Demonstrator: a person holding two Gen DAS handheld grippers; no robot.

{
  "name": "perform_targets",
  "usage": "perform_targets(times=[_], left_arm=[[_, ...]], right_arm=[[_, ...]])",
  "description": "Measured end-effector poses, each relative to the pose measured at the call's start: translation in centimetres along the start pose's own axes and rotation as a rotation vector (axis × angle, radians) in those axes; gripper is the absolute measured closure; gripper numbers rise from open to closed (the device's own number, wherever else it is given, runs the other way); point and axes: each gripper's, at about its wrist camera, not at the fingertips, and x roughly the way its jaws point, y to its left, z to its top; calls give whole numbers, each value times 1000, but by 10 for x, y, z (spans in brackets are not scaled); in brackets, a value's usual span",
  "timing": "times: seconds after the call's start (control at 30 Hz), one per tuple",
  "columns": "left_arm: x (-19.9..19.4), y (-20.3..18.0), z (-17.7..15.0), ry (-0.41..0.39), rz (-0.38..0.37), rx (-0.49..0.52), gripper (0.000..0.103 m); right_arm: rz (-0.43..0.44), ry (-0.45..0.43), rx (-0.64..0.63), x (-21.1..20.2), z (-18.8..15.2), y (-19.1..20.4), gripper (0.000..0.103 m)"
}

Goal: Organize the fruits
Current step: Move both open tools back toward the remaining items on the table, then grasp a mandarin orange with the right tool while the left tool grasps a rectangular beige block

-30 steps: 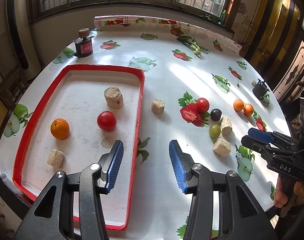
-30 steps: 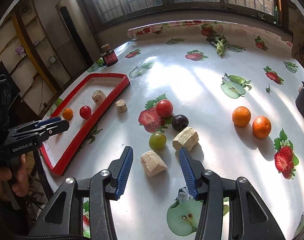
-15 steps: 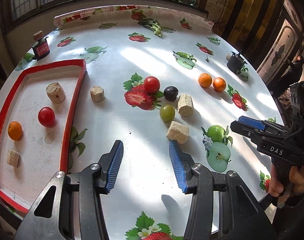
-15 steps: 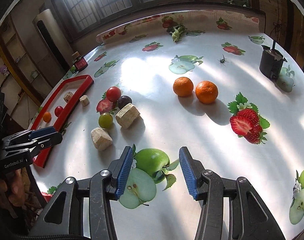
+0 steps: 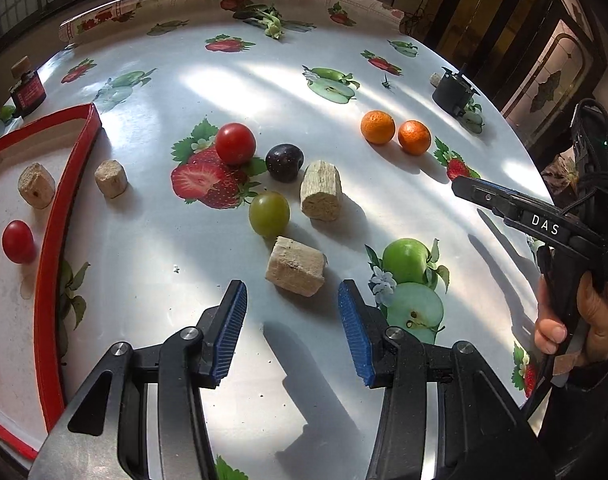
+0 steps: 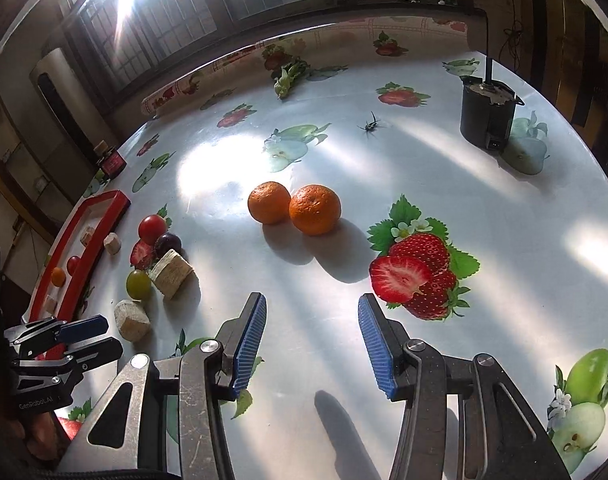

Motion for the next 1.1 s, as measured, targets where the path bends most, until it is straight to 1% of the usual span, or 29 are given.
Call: perform_targets(times=[0.03, 0.17, 0.3, 0.33, 0.4, 0.47, 0.5, 0.53, 0.57, 0.77, 0.93, 1.1], left_arm=[[2, -1, 1, 2, 0, 1, 58], [11, -5, 7, 0, -6, 20, 58], [20, -9, 10, 1, -23, 39, 58], [19, -9, 10, -13, -21, 45, 58], [20, -9, 11, -20, -19, 51, 67], [20, -5, 12, -22, -39, 40, 69], [19, -3, 12, -26, -43, 32, 69], [18, -2, 12, -33, -43, 30, 69], [15, 0, 12, -39, -45, 29, 69], [-2, 6, 10, -75, -57, 14, 69], [-19, 19, 3, -103, -39, -16, 69], [-40, 37, -8, -143, 5, -55, 69]], right_arm=[[-13, -5, 6, 1, 2, -3, 53], [-3, 2, 24, 11, 12, -11, 53], [-2, -4, -2, 26, 27, -3, 53], [-2, -2, -9, 31, 31, -1, 53], [1, 1, -28, 41, 39, 6, 54], [-5, 8, -46, 52, 43, 11, 55], [-15, 9, -55, 56, 44, 13, 57], [-36, -7, -71, 57, 44, 15, 66], [-46, -9, -86, 57, 44, 17, 66], [-10, -4, -79, 44, 27, 21, 66], [40, 0, -74, 27, 8, 35, 67], [106, -5, -116, 7, -7, 64, 67]])
